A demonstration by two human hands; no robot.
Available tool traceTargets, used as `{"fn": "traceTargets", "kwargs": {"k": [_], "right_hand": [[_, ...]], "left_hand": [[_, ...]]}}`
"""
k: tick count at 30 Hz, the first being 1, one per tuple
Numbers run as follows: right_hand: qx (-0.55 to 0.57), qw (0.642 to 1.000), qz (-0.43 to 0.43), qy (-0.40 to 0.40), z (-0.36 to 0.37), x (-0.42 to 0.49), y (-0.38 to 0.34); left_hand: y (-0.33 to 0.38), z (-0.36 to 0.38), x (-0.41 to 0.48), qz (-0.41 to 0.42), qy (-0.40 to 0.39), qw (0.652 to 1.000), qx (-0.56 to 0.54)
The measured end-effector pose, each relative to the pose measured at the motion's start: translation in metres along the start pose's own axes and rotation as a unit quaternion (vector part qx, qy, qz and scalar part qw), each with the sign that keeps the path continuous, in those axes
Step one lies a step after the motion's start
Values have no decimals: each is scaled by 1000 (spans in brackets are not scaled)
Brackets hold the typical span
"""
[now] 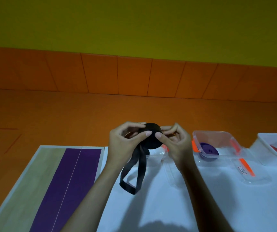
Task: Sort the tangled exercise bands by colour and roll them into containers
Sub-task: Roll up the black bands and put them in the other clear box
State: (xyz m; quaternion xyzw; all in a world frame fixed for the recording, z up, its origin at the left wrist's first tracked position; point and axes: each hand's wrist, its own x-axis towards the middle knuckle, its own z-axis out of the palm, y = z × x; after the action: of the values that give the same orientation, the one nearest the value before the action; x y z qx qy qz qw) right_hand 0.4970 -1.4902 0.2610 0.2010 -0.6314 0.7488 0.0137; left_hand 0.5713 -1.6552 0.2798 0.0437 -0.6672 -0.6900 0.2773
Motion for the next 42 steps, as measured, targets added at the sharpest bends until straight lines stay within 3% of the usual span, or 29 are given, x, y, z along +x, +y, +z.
{"fn": "traceTargets", "kwargs": {"k": [3, 8, 16, 21, 26, 29, 33, 38, 42], "right_hand": [[-7, 999, -27, 21, -2, 2, -8], [61, 998, 12, -7, -3, -1, -4], [-28, 999, -42, -8, -4, 1, -16], [27, 999, 4, -26, -4, -8, -9], [21, 1000, -12, 16, -7, -5, -10], [22, 999, -2, 36, -6, -6, -10], [21, 999, 40, -17, -6, -16, -3], [16, 1000, 17, 17, 1, -16, 0], [1, 999, 17, 35, -2, -13, -3]], "left_hand": [[0, 2, -1, -17, -23, 999, -40], [4, 0, 1, -12, -46, 999, -22], [-14, 10, -13, 11, -4, 1000, -8], [-15, 2, -7, 2, -45, 999, 11], [-19, 13, -18, -4, 12, 1000, -20], [-28, 14, -25, -9, 0, 1000, -15], [-27, 6, -19, -15, -20, 1000, 13], [-26, 12, -22, -17, 49, 998, -25], [-31, 7, -27, -7, -1, 1000, 11]]}}
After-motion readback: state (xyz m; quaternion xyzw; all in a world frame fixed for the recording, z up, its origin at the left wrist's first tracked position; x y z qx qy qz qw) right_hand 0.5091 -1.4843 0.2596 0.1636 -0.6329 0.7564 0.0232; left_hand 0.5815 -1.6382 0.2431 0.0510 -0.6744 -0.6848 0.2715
